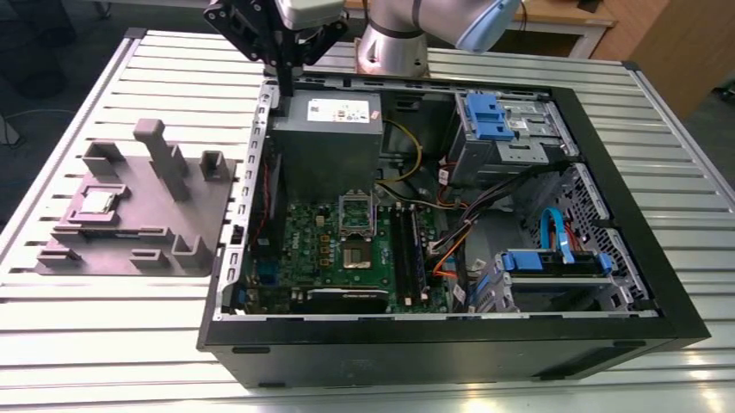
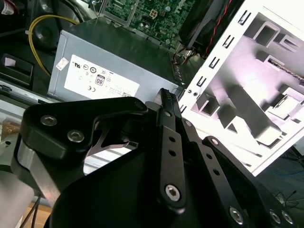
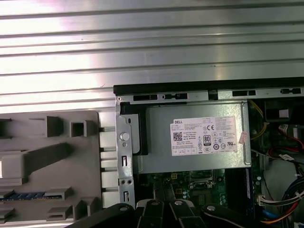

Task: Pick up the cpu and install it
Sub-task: 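Reach for the cpu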

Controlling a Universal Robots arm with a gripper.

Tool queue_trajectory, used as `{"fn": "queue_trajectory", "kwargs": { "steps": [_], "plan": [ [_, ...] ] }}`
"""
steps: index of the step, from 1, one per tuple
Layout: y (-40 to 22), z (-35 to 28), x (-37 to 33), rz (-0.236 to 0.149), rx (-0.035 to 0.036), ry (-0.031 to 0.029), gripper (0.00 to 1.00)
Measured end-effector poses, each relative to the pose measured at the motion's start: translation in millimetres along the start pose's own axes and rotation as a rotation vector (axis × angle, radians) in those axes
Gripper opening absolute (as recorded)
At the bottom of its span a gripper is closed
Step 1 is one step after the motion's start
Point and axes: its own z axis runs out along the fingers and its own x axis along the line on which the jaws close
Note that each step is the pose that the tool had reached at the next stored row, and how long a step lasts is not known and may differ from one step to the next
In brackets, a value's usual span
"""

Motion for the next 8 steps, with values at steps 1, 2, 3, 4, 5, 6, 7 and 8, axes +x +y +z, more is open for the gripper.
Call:
{"fn": "queue_trajectory", "kwargs": {
  "steps": [1, 2, 3, 4, 5, 6, 7, 8],
  "plan": [
    [-0.1, 0.0, 0.6, 0.000, 0.0001, 0.0001, 0.10],
    [-0.1, 0.1, 1.2, 0.000, 0.0000, 0.0002, 0.10],
    [-0.1, 0.1, 1.6, 0.000, 0.0001, 0.0004, 0.10],
    [-0.1, 0.2, 2.0, 0.000, 0.0001, 0.0005, 0.10],
    [-0.2, 0.3, 2.5, 0.000, 0.0000, 0.0005, 0.10],
    [-0.2, 0.3, 2.8, 0.000, 0.0001, 0.0007, 0.10],
    [-0.2, 0.3, 3.1, 0.000, 0.0001, 0.0008, 0.10],
    [-0.3, 0.4, 3.4, 0.000, 0.0001, 0.0009, 0.10]
  ]
}}
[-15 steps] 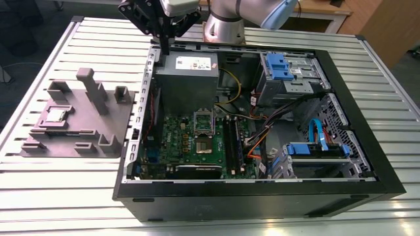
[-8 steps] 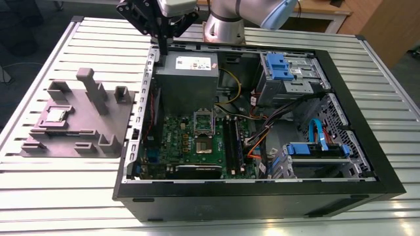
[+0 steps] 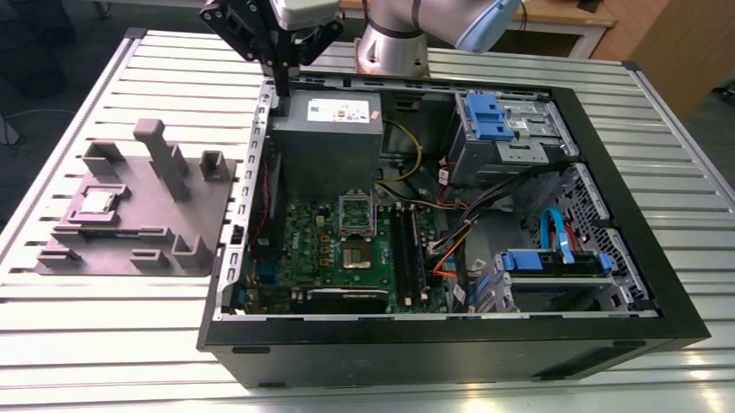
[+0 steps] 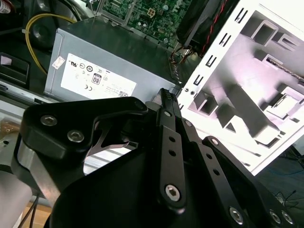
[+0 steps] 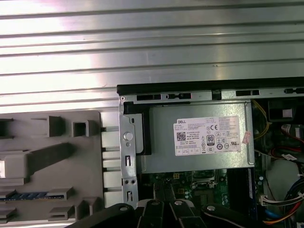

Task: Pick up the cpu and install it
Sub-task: 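Reach for the cpu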

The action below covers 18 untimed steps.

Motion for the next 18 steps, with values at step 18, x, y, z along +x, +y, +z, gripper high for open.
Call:
{"fn": "queue_trajectory", "kwargs": {
  "steps": [18],
  "plan": [
    [-0.4, 0.8, 4.8, 0.000, 0.0002, 0.0020, 0.10]
  ]
}}
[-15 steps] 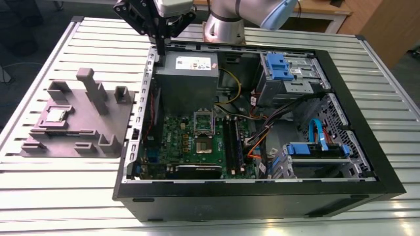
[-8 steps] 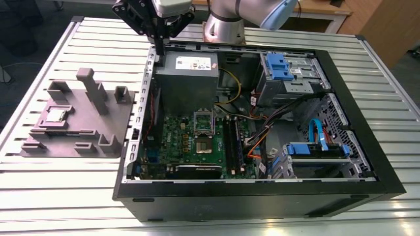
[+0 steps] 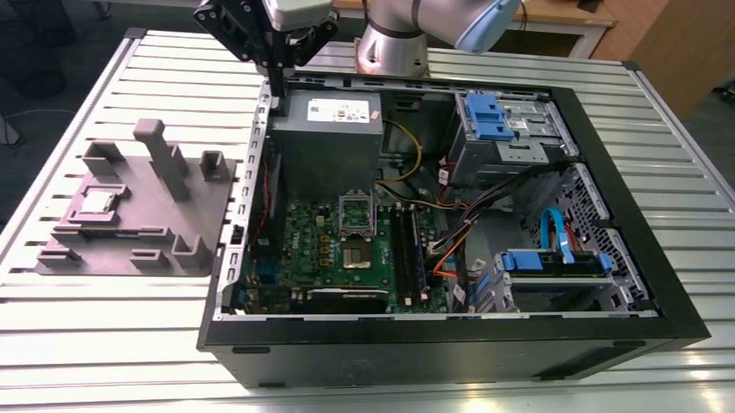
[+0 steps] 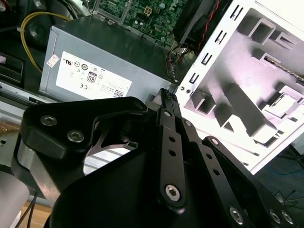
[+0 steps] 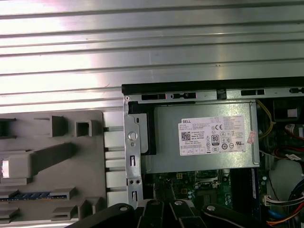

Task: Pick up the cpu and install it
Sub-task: 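Reach for the cpu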

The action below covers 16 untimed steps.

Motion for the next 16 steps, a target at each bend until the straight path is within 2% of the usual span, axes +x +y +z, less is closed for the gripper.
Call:
{"fn": "queue_trajectory", "kwargs": {
  "steps": [12, 14, 16],
  "plan": [
    [-0.2, 0.5, 2.6, 0.000, 0.0001, 0.0015, 0.10],
    [-0.5, 1.6, 5.4, 0.000, 0.0002, 0.0055, 0.10],
    [-0.5, 1.5, 5.6, 0.000, 0.0005, 0.0059, 0.10]
  ]
}}
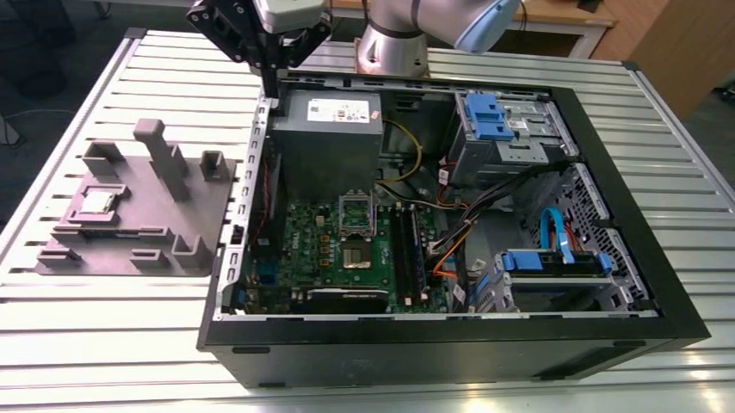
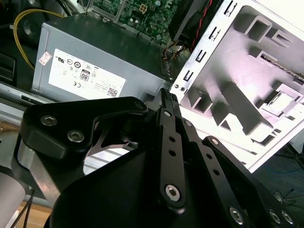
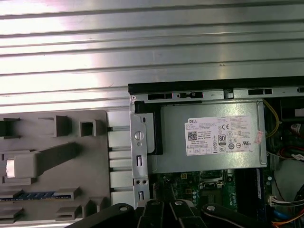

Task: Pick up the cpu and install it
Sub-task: 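Reach for the cpu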

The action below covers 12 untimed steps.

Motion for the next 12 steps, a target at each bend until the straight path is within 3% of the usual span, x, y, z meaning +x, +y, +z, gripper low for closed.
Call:
{"fn": "queue_trajectory", "kwargs": {
  "steps": [12],
  "plan": [
    [-0.3, 0.4, 3.9, 0.000, 0.0000, 0.0004, 0.10]
  ]
}}
